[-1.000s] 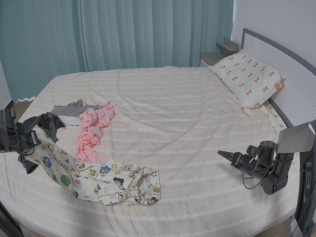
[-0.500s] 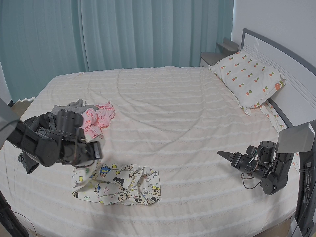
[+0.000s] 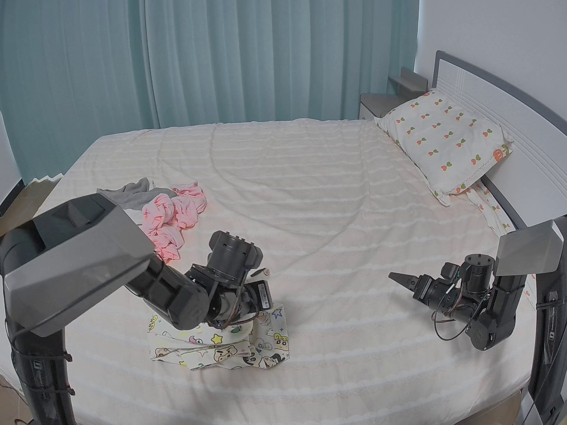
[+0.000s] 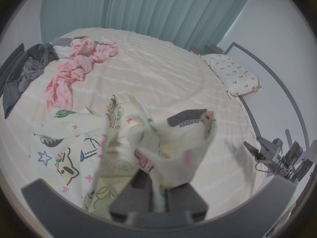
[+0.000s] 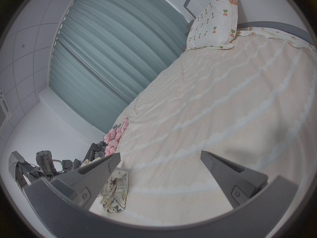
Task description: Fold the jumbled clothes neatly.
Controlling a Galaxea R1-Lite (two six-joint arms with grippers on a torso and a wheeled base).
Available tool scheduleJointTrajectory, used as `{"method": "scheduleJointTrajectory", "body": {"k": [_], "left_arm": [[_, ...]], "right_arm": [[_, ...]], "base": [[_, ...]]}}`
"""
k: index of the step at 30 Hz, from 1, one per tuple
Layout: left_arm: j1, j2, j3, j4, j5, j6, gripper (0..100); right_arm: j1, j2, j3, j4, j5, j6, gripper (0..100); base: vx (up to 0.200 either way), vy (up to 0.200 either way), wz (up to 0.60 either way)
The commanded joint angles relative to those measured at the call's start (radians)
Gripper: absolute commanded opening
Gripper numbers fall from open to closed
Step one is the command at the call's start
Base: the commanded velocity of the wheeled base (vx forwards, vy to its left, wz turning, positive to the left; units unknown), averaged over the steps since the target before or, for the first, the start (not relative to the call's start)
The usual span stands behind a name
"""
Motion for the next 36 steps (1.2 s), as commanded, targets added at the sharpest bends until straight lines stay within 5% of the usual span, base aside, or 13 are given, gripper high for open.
{"method": "scheduleJointTrajectory", "body": {"k": [1,11,16,22,30,36], "left_arm": [[-0.008,0.044,-0.012,0.000,0.001,-0.002,100],[0.017,-0.062,0.014,0.000,-0.011,-0.078,100],[0.070,-0.188,0.078,-0.005,-0.088,-0.102,100],[0.175,-0.415,0.325,-0.100,-0.259,-0.127,100],[0.227,-0.449,0.543,-0.349,-0.322,-0.200,100],[0.224,-0.424,0.589,-0.379,-0.350,-0.268,100]], "right_arm": [[0.004,0.004,0.001,-0.012,0.000,0.000,100],[0.013,0.018,0.004,-0.012,-0.001,0.000,100],[0.019,0.018,0.010,-0.012,-0.001,0.000,100],[0.039,0.020,0.013,-0.012,-0.003,0.000,100],[0.045,0.026,0.020,-0.012,-0.003,0.000,100],[0.045,0.024,0.024,-0.012,-0.003,0.000,100]], "base": [[0.000,0.000,0.00],[0.000,0.000,0.00],[0.000,0.000,0.00],[0.000,0.000,0.00],[0.000,0.000,0.00],[0.000,0.000,0.00]]}}
